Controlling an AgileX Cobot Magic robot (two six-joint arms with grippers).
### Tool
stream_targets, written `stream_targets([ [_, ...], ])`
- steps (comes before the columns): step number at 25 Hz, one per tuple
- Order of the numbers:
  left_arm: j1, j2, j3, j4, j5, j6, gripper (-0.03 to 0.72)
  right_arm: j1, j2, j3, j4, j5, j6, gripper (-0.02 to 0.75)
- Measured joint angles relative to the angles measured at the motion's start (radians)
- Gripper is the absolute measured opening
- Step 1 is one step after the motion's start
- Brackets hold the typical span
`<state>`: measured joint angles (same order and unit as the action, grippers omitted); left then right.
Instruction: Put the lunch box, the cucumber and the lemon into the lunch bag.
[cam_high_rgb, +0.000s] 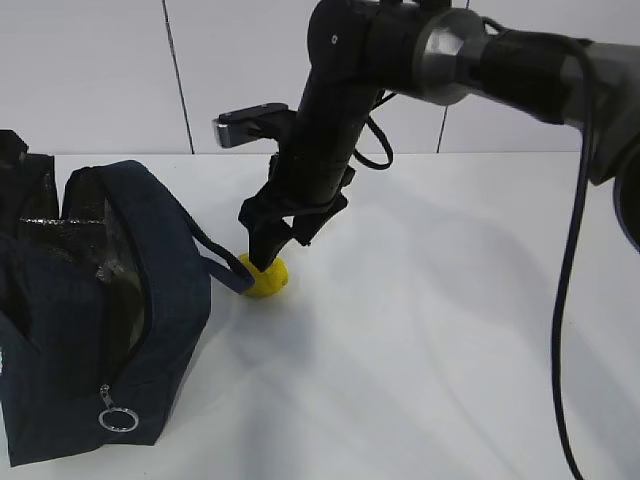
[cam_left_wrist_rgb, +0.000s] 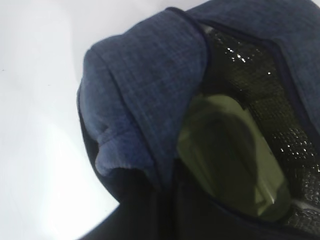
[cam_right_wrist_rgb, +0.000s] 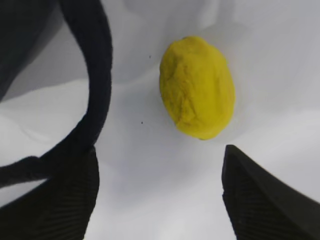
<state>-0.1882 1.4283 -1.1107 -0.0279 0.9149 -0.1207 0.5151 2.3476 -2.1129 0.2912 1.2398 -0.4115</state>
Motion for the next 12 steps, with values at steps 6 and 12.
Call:
stream_targets([
  [6, 0.0, 0.0, 0.0, 0.003, 0.0, 0.0, -0.005, -0.002, 0.017, 0.0, 0.028, -0.002, -0.214, 0.578],
  [12, 0.0, 0.0, 0.0, 0.004, 0.0, 0.0, -0.005, -0.001, 0.017, 0.0, 0.036, -0.007, -0.454, 0.58],
])
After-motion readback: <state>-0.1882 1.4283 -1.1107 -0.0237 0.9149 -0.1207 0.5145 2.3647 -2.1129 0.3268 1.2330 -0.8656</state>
